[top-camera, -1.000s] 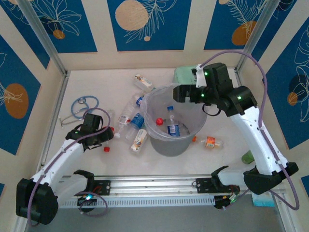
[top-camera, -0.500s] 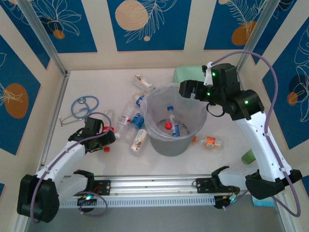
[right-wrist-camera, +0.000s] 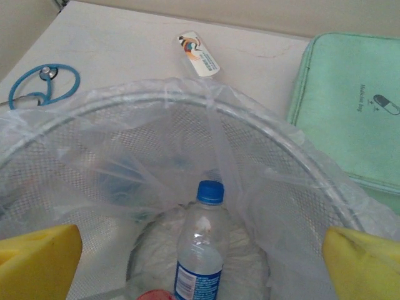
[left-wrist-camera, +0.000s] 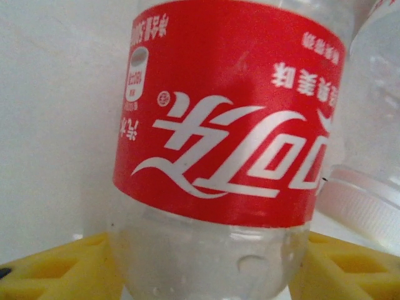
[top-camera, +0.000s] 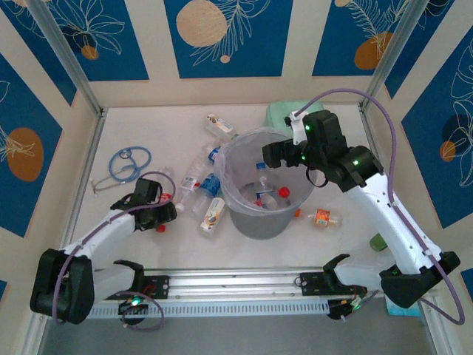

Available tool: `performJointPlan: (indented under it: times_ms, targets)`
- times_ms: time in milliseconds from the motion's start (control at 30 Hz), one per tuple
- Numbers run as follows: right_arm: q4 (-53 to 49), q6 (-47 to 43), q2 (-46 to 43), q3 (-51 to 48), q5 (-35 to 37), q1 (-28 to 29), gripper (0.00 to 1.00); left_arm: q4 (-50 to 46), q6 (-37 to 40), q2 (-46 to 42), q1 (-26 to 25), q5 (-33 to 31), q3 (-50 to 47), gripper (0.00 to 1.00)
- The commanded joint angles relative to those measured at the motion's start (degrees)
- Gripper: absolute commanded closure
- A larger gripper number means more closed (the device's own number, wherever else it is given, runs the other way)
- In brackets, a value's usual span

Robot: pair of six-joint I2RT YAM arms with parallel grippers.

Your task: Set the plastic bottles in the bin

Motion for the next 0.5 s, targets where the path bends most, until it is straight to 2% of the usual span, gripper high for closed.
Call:
performJointPlan:
  times_ms: [0, 133, 233, 367, 467]
  targets:
    - [5.9, -0.3, -2.9, -0.8, 2.8, -0.7, 0.01, 1.2, 2.1, 0.0, 0.6, 0.2, -0.9, 0.41]
    - [6.2, 2.1, -6.3, -1.4, 2.0, -0.7, 0.01, -1.4, 2.9, -5.3, 0.6, -0.9, 0.3, 0.48]
    - [4.6, 4.0, -8.7, 0.3, -0.5, -0.7, 0.01, -6.6, 3.3, -11.4, 0.5, -4.3, 3.3, 0.55]
    - [4.2, 5.9, -9.6, 2.4, -6.8, -1.3, 0.01, -11.7, 4.7, -16.3, 0.6, -6.9, 7.7, 0.6]
    - [2.4, 6.6, -6.0, 6.4, -13.6, -1.7, 0.01, -13.6, 5.7, -16.8, 0.5, -5.0, 12.1, 0.64]
